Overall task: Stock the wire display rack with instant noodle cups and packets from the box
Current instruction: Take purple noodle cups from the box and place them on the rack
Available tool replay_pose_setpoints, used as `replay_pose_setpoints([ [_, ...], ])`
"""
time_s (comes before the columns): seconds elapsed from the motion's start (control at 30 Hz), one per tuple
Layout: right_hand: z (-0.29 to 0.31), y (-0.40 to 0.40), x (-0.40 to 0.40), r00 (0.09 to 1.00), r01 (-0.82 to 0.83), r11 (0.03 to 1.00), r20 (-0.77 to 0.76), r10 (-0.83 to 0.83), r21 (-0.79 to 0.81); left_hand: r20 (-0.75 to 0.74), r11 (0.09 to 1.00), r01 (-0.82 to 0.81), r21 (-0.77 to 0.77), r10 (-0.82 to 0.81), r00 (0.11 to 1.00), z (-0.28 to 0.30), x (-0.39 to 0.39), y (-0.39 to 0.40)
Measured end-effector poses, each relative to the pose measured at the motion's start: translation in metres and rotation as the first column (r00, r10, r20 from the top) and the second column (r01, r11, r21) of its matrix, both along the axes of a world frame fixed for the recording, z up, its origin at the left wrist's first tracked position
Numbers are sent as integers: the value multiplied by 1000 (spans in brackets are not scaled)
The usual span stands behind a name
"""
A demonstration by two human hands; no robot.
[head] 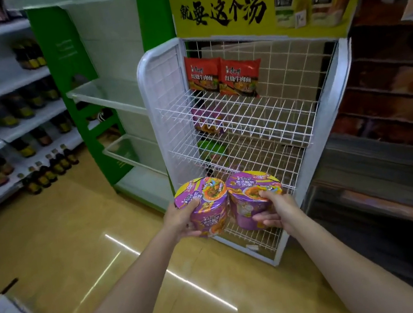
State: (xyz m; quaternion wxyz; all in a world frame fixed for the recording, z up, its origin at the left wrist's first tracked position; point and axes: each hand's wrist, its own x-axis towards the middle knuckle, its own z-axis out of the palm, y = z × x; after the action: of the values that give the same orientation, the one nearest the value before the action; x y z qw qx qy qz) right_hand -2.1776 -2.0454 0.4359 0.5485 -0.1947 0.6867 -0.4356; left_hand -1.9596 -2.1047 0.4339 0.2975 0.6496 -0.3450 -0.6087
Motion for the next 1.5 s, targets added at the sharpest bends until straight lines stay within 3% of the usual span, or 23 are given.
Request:
replay_pose_setpoints([
  [0.37, -83, -73, 35, 973, 232, 959, -23, -232, 160, 28, 957, 250, 146, -257, 966, -87, 24, -119],
  [0.63, -138, -120, 110, 895, 406, 886, 97, -435, 225, 39, 887, 401, 228, -420, 907, -138, 62, -225],
  [0.83, -187, -142, 131, 842, 464, 843, 161, -515, 271, 73, 855, 427, 294, -465, 882, -187, 72, -255],
  [1.0, -251, -151, 132, 819, 471, 825, 194, -540, 312, 225, 826, 478, 299, -548, 806, -266, 79, -268],
  [1.23, -358, -158, 116, 832, 464, 789, 107, -544, 403, 252, 830, 475, 293, -546, 799, -372, 56, -265],
  [1.5, -474, -166, 101, 859, 406, 832, 154, -488, 378, 232, 828, 460, 319, -539, 810, -480, 46, -273],
])
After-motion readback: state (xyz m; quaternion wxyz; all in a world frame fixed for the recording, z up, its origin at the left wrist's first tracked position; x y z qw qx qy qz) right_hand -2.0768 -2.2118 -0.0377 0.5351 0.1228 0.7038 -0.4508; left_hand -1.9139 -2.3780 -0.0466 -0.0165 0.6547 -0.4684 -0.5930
